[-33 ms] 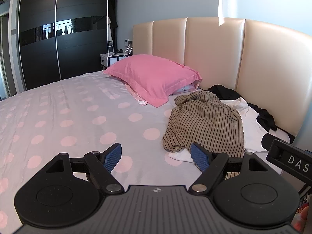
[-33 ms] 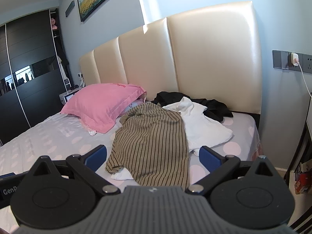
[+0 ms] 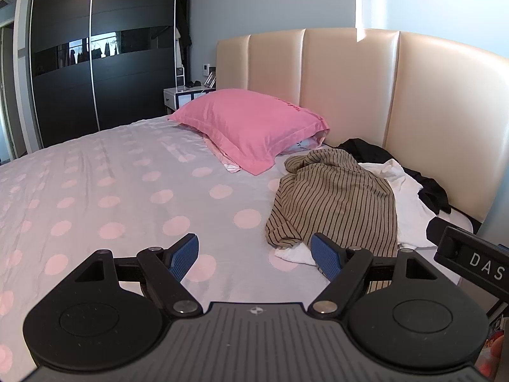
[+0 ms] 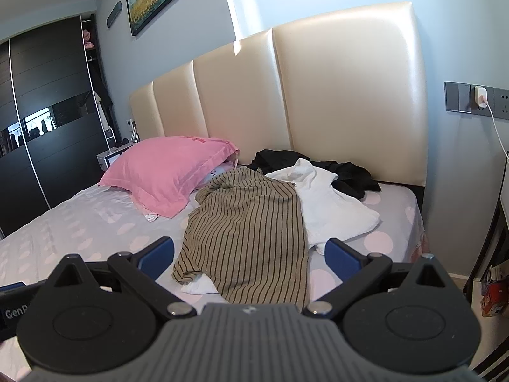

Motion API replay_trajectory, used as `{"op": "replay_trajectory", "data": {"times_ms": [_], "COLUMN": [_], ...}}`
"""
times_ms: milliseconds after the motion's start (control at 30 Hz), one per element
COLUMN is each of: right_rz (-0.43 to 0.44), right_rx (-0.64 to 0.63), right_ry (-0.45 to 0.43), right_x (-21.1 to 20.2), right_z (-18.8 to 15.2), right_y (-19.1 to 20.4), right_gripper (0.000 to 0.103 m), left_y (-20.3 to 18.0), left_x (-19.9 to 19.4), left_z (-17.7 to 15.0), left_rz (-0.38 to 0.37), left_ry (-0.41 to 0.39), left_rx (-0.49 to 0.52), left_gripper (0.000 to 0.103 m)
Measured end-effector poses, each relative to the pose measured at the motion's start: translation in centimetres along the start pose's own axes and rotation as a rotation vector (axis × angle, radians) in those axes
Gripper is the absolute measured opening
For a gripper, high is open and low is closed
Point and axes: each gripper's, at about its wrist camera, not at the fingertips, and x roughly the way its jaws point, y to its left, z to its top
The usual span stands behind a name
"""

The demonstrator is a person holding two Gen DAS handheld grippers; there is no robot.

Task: Fold clothes

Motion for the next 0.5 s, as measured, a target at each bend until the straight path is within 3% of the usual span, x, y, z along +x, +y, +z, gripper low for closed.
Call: {"op": "replay_trajectory", "data": {"times_ms": [500], "right_rz": [0.017], "right_rx": [-0.002], "right_ry": [-0.001], "right_x": [0.0], "right_z": [-0.3], "right_y": [0.3], "right_gripper": [0.102], "left_y": [-0.2], "left_x": [-0.2], "left_z": [-0.2], "left_rz": [-0.002], "left_ry": [-0.012], "left_rx": [0.012], "left_gripper": [0.077]}}
